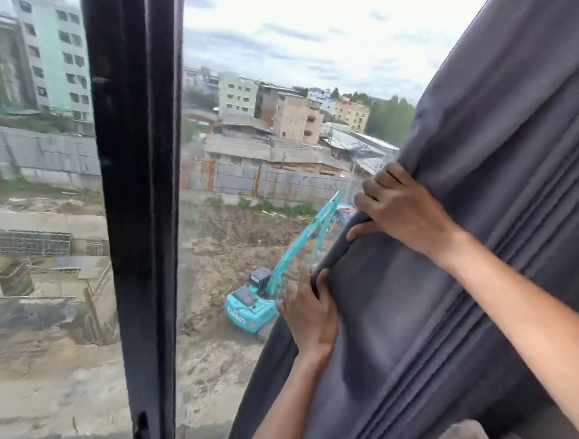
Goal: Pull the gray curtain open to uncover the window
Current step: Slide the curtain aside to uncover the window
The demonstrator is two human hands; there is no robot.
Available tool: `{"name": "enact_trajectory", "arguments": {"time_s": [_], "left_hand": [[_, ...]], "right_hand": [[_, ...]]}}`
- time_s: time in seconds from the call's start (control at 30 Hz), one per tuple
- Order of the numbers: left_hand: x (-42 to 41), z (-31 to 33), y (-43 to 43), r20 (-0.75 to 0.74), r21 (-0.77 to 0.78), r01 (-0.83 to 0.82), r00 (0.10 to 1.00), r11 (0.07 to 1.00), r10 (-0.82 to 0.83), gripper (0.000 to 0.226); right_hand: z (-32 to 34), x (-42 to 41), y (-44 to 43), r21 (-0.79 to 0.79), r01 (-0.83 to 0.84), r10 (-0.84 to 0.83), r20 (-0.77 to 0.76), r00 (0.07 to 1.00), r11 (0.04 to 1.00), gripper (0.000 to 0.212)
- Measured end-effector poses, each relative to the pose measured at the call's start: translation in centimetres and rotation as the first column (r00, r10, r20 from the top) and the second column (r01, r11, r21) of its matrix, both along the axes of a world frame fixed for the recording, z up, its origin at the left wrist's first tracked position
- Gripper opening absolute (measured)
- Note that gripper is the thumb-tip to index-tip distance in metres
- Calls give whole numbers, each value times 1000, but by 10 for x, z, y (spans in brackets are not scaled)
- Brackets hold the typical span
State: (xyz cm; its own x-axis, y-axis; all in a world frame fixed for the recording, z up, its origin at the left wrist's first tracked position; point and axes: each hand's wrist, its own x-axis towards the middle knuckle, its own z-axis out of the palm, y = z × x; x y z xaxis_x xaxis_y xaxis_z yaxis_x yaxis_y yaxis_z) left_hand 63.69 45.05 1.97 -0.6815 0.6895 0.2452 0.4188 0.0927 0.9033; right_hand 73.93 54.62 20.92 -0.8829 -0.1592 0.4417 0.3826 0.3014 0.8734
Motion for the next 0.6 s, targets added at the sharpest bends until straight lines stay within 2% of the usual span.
{"name": "enact_trajectory", "arguments": {"time_s": [0.1, 0.17, 0.27, 0.33, 0.43, 0.6], "left_hand": [[40, 13, 22, -32, 48, 39, 999, 998, -37, 63], [66, 27, 34, -45, 79, 62, 997, 995, -59, 72], [107, 39, 52, -150, 98, 119, 983, 988, -104, 88], [133, 43, 63, -180, 104, 152, 975, 983, -131, 83], [172, 48, 87, -151, 64, 180, 974, 982, -169, 75], [238, 50, 125, -151, 46, 175, 974, 984, -166, 75]], "right_hand": [[9, 53, 18, 13, 83, -83, -3, 997, 996, 65], [17, 87, 31, 5, 130, -130, -10, 991, 991, 65], [25, 138, 53, -9, 174, -175, -43, 984, 985, 65], [28, 169, 69, -12, 197, -197, -49, 979, 980, 65], [29, 208, 94, -30, 179, -181, -68, 981, 983, 63], [33, 273, 130, -66, 174, -179, -76, 981, 983, 63]]}}
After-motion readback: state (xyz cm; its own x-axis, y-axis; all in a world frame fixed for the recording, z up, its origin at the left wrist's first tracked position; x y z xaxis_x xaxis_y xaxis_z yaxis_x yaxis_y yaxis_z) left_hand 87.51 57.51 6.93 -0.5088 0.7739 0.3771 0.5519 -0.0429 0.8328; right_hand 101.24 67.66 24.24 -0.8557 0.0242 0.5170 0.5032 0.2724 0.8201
